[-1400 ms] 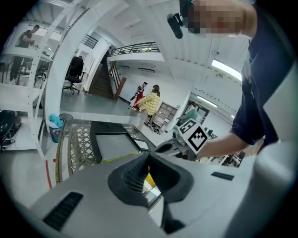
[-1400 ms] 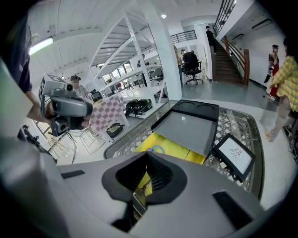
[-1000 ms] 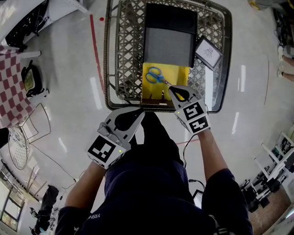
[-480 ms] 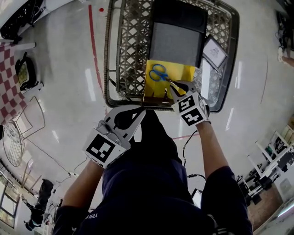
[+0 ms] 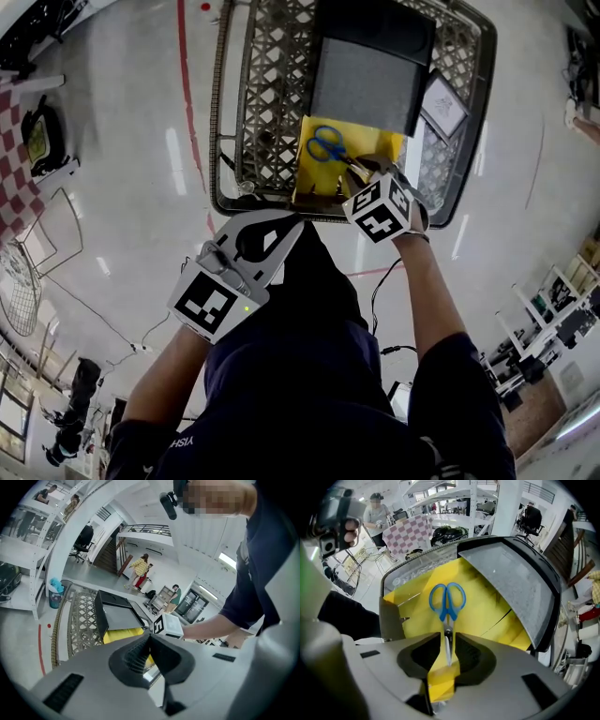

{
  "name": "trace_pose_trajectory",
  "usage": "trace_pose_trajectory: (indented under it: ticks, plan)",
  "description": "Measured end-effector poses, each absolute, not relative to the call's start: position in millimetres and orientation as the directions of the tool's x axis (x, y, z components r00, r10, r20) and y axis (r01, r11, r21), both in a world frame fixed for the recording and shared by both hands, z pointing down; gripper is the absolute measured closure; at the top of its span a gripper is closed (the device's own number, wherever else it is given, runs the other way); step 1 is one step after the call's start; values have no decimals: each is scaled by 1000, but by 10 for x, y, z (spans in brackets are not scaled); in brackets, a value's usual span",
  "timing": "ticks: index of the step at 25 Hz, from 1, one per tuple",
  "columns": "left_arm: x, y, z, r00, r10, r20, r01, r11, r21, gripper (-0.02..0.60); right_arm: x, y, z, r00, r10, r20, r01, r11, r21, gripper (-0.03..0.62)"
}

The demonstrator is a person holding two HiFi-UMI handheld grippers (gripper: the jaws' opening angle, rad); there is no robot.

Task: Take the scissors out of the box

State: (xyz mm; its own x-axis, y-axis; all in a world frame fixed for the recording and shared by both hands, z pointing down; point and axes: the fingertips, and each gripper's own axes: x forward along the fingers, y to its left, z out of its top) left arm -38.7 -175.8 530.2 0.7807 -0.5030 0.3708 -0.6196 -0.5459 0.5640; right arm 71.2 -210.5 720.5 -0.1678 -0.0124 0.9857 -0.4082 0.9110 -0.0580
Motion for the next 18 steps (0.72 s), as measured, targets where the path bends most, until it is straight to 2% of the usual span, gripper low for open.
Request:
trace_pose_trajectory:
  ticks: [10,18]
  plan:
    - [-479,-1752,5356,766,-511,391,-637,-517,572,557,724,-2086,7298,-131,16,991,-377,924,-65,496]
    - [-457,-1748,5336,764,-506,401,-641,-526,559,557,724,-2085,7302,-129,-21,991,-358,933,-27,523]
